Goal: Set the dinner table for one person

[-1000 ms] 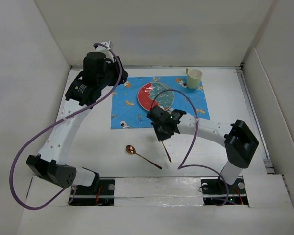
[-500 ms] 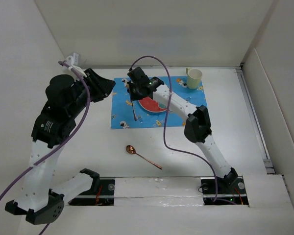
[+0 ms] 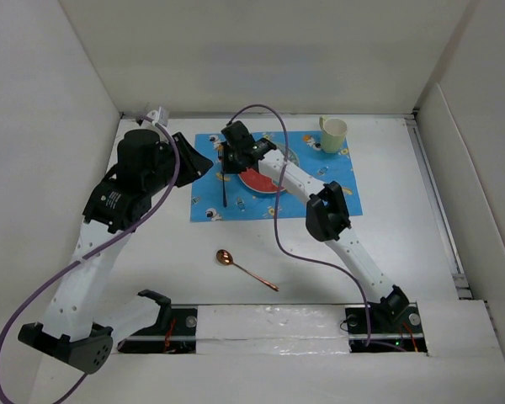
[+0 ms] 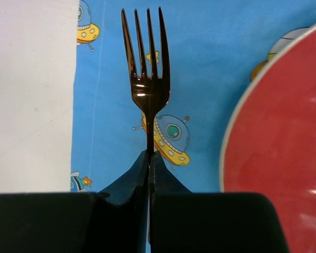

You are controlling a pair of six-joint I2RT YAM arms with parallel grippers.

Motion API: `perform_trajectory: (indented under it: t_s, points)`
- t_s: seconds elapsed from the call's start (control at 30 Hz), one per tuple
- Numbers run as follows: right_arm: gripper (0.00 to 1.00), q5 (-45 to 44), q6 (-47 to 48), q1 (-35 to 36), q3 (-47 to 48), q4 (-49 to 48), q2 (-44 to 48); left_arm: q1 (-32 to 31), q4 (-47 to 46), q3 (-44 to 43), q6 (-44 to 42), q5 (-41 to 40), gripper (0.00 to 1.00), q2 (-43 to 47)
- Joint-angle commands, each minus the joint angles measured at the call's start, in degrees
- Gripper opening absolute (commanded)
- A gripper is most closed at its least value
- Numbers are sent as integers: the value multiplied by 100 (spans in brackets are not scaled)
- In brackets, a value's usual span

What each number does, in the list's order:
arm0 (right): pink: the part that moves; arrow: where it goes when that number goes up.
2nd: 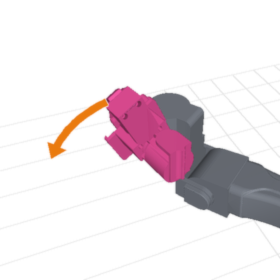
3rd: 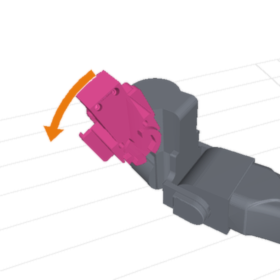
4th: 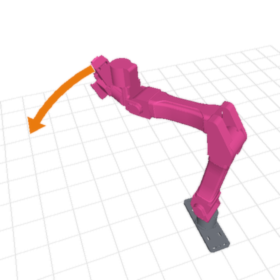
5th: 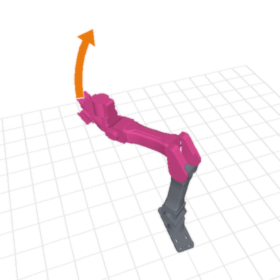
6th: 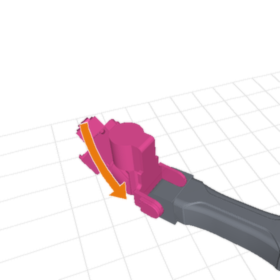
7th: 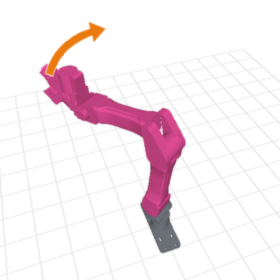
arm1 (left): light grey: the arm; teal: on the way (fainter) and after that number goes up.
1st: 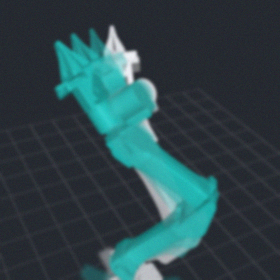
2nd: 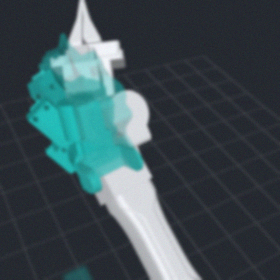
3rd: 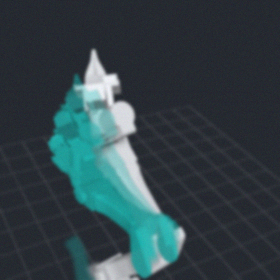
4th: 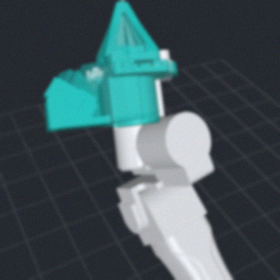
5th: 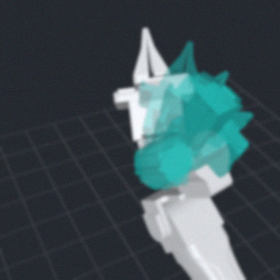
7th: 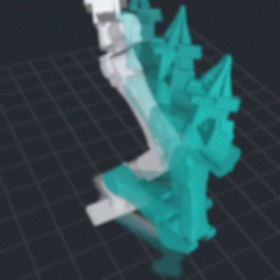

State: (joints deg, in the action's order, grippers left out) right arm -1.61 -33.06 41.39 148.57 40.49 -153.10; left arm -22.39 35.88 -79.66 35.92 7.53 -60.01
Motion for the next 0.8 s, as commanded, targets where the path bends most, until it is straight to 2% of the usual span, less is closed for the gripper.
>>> perform_trajectory:
  t_s: [0.0,0.1,0.13,0.17,0.23,0.4,0.47,0.5,0.53,0.57,0.6,0.63,0.67,0.7,0.73,0.77]
  points:
    - [0,319,-306,-52,119,-533,-106,16,-213,-24,11,47,23,209]
    - [3,415,-359,-104,216,-481,-273,16,-213,20,29,21,23,235]
    - [7,442,-368,-104,207,-481,-282,16,-230,47,29,-6,23,218]
    - [16,451,-368,-104,190,-472,-247,16,-222,38,29,-32,24,209]
    - [23,503,-342,-157,67,-568,-133,16,-248,21,20,-137,25,209]
    - [35,582,-210,-218,-56,-630,445,16,-336,-85,-24,-252,26,147]
    - [38,696,-35,-219,-440,-709,823,16,-362,-173,-76,-331,27,121]
    - [37,766,53,-219,-704,-866,1078,16,-371,-216,-103,-383,27,104]
    - [31,837,167,-219,-1011,-972,1689,16,-362,-321,-173,-427,28,95]
    - [11,916,403,-219,-1928,-1295,2052,16,-354,-375,-217,-471,27,34]
    - [0,934,519,-158,-2503,-1489,2447,16,-362,-419,-252,-515,27,16]
    - [0,943,633,-53,-3109,-1683,3252,16,-362,-497,-296,-550,26,-11]
    - [0,978,852,9,-3741,-2120,3677,16,-362,-524,-375,-594,23,-28]
    - [0,1013,949,79,-5018,-2324,4073,16,-406,-533,-436,-586,16,-46]
    - [0,1022,1055,298,-5631,-2526,4782,16,-424,-542,-480,-586,0,-55]
    - [0,1039,1195,430,-6229,-2842,5102,16,-450,-551,-524,-560,0,-90]
